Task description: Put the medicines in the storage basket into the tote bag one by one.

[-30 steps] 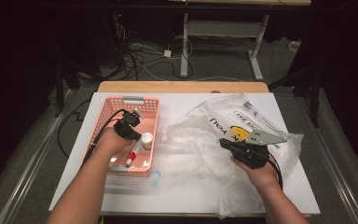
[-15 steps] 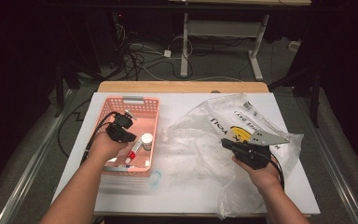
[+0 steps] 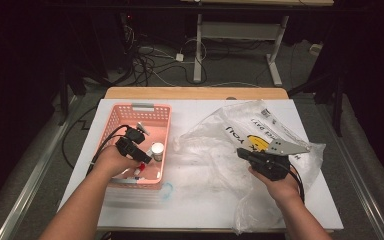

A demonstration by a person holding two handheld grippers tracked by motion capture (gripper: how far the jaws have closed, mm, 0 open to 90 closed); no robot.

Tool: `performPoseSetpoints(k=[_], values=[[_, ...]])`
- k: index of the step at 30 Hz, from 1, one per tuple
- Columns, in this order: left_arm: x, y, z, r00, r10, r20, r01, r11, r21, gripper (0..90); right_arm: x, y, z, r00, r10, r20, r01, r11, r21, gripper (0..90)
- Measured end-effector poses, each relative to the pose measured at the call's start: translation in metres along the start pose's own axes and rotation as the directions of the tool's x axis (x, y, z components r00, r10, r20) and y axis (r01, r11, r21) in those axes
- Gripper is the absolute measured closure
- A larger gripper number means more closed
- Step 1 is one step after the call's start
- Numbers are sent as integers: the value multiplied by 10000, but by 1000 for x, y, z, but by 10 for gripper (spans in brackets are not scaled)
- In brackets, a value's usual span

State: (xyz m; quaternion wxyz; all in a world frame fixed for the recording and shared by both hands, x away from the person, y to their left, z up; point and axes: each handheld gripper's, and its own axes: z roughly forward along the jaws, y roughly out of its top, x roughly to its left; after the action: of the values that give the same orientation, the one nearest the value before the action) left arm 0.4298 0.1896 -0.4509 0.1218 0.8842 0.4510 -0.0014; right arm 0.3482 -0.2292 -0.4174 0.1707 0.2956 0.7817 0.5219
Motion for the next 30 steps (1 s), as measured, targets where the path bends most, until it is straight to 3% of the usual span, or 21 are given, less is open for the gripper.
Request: performPoseSetpoints(k=[4, 13, 30], values=[[-1, 2, 2, 9991, 47, -422, -45, 10000, 43, 477, -2, -1, 0, 10000, 38, -1, -38, 10000, 17, 900], [10, 1, 0, 9972, -470, -574, 464, 9988, -128, 658, -1, 0, -3, 10000, -7, 86, 8, 10000, -56, 900], [17, -2, -1, 9964, -713, -459, 688, 9962, -543, 678, -1, 4, -7, 9999, -97, 105, 99, 9996, -250, 900]])
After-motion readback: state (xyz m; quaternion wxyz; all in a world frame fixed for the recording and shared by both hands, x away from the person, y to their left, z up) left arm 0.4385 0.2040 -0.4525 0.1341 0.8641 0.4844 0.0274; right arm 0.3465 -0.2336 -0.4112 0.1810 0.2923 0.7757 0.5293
